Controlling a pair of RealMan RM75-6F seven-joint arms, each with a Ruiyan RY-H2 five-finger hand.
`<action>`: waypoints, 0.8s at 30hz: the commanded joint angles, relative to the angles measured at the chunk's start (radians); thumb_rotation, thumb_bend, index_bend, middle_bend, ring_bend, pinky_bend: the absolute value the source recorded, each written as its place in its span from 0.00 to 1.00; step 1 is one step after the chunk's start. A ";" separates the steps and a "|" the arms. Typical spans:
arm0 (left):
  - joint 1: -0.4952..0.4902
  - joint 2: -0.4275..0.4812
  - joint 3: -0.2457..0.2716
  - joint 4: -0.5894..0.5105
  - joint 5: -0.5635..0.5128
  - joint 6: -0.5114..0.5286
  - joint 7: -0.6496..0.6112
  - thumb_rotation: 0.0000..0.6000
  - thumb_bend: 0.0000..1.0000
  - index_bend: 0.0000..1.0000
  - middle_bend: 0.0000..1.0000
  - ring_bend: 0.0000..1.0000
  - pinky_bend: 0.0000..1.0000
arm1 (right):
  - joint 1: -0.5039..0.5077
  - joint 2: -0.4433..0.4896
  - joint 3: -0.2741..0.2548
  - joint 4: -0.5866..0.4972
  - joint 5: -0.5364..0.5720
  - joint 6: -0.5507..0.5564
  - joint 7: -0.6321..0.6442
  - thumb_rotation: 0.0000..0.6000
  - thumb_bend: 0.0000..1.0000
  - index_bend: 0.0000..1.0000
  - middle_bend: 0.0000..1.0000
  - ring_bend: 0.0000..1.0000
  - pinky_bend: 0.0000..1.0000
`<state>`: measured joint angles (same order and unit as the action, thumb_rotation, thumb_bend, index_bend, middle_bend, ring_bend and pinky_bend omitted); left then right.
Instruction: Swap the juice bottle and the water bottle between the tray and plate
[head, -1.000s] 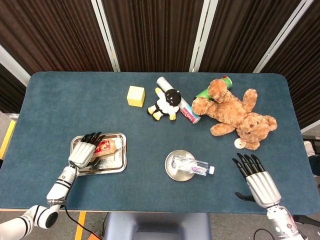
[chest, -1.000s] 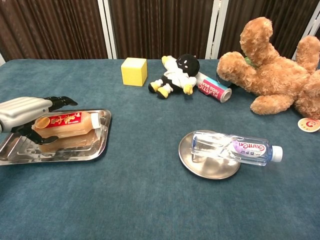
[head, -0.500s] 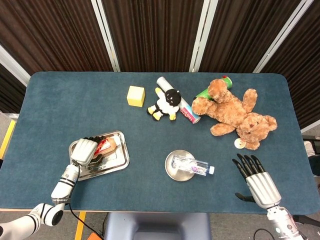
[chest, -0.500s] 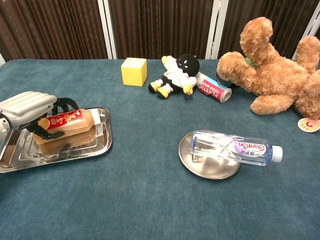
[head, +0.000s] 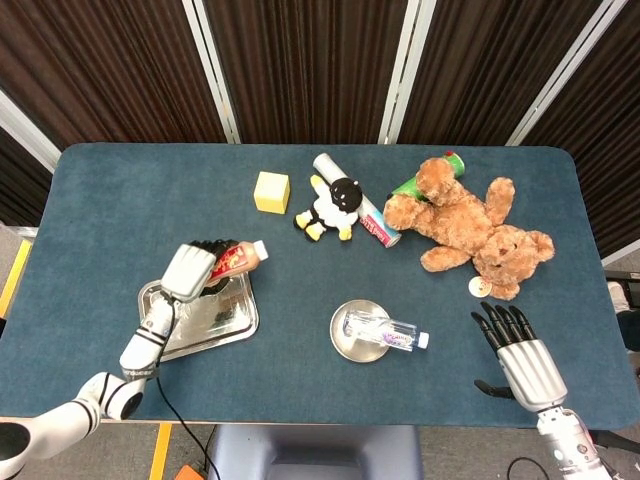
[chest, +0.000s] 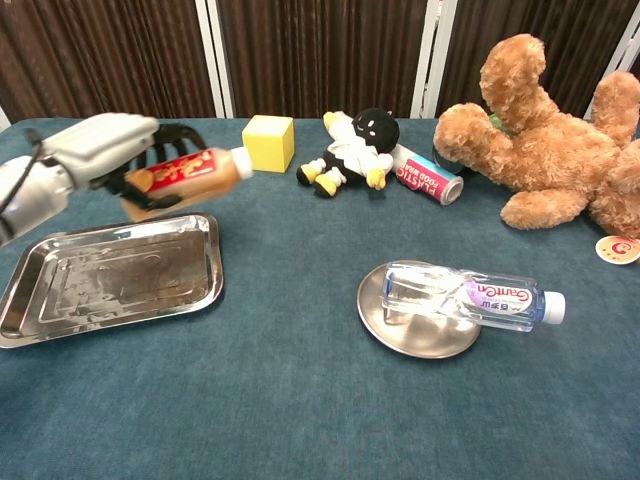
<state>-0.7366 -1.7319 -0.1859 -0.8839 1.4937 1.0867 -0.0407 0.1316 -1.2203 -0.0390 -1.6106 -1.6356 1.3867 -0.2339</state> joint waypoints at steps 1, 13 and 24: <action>-0.127 -0.121 -0.034 0.177 0.019 -0.068 -0.099 1.00 0.57 0.71 0.95 0.87 0.90 | 0.007 -0.004 0.008 0.002 0.021 -0.019 -0.003 1.00 0.22 0.00 0.00 0.00 0.00; -0.299 -0.400 0.001 0.557 0.046 -0.105 -0.286 1.00 0.55 0.68 0.91 0.83 0.86 | 0.045 -0.006 0.026 0.016 0.094 -0.107 0.011 1.00 0.22 0.00 0.00 0.00 0.00; -0.357 -0.499 0.053 0.648 0.067 -0.104 -0.307 1.00 0.45 0.41 0.65 0.51 0.44 | 0.045 0.014 0.017 0.006 0.073 -0.089 0.047 1.00 0.22 0.00 0.00 0.00 0.00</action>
<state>-1.0883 -2.2291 -0.1391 -0.2442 1.5581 0.9889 -0.3446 0.1773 -1.2095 -0.0202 -1.6045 -1.5568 1.2926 -0.1930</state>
